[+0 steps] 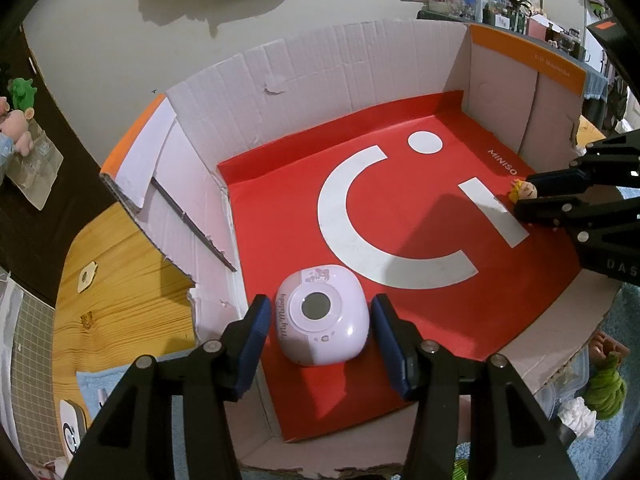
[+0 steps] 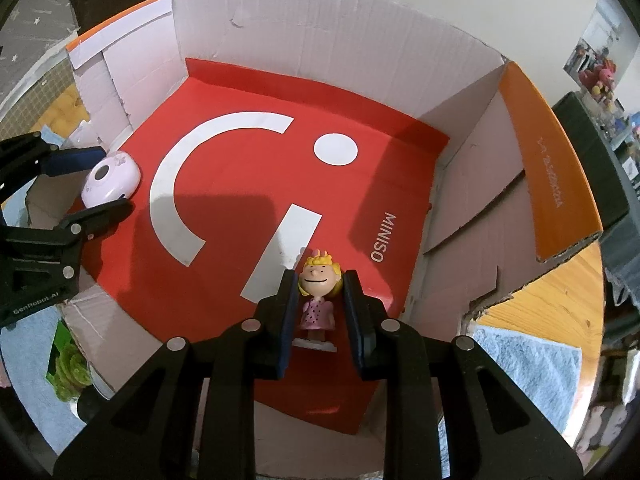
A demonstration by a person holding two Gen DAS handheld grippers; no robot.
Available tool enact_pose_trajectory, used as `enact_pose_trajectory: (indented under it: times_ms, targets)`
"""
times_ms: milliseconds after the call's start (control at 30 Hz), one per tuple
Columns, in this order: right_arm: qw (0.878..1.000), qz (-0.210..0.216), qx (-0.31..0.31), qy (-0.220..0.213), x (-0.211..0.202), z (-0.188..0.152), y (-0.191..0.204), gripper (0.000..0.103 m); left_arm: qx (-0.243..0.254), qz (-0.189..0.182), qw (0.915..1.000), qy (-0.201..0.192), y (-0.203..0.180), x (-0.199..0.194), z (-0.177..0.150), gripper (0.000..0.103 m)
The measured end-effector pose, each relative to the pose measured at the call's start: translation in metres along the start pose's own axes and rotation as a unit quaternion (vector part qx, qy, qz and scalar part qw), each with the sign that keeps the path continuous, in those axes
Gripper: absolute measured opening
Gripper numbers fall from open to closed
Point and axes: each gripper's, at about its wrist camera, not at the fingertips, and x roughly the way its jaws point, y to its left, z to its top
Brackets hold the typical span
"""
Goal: Organize objects
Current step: 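Carry the pink gadget with left tool while right tool carries the doll into the box, then lower and open left tool on the box floor while right tool releases the doll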
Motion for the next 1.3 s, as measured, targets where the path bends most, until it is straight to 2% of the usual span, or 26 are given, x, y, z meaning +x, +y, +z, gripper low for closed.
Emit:
enact_pose_trajectory:
  times_ms: [133,167,300,533,633,667,700,833,900,933,1133,1200,1300]
  targets:
    - [1.0,-0.005,0.002,0.0,-0.005,-0.001,-0.005,0.022,-0.001,-0.002,1.0,-0.001,0.0,-0.001,0.001,0.055]
    - [1.0,-0.006,0.002,0.0,-0.002,0.007,-0.007,0.022,-0.002,-0.005,1.0,-0.001,0.001,-0.001,0.001,0.056]
    - [1.0,-0.007,0.004,-0.002,-0.006,0.005,-0.012,0.022,-0.004,-0.018,0.9998,-0.001,-0.001,0.0,0.002,0.062]
    - [1.0,-0.011,0.004,-0.004,-0.014,0.002,-0.021,0.024,-0.007,-0.023,0.9997,-0.004,-0.001,0.002,0.002,0.063]
    - [1.0,-0.012,0.006,-0.005,-0.014,0.001,-0.022,0.034,-0.008,-0.026,0.9996,-0.004,-0.001,0.003,0.003,0.065]
    - [1.0,-0.012,0.008,-0.005,-0.016,0.001,-0.024,0.05,-0.009,-0.027,0.9996,-0.004,-0.001,0.003,0.003,0.065]
    - [1.0,-0.01,0.009,-0.007,-0.017,0.0,-0.025,0.061,-0.01,-0.027,0.9996,-0.005,-0.001,0.003,0.002,0.065]
    - [1.0,-0.014,0.004,-0.018,-0.026,-0.001,-0.029,0.061,-0.016,-0.035,0.9992,-0.007,0.0,0.002,0.002,0.065]
    - [1.0,-0.011,0.007,-0.019,-0.028,0.0,-0.033,0.061,-0.022,-0.045,0.9987,-0.008,0.002,0.0,0.002,0.07]
    - [1.0,-0.011,0.009,-0.02,-0.018,0.004,-0.024,0.061,-0.024,-0.048,0.9985,-0.009,0.002,-0.001,0.002,0.071]
    - [1.0,-0.006,0.016,-0.024,-0.025,0.008,-0.019,0.061,-0.036,-0.054,0.9978,-0.014,0.005,-0.006,0.001,0.072]
    - [0.999,-0.004,0.018,-0.026,-0.01,0.015,-0.001,0.061,-0.043,-0.062,0.997,-0.012,0.008,-0.008,0.001,0.072]
    - [0.999,-0.001,0.022,-0.033,-0.012,0.018,0.003,0.061,-0.053,-0.07,0.996,-0.016,0.011,-0.013,0.0,0.072]
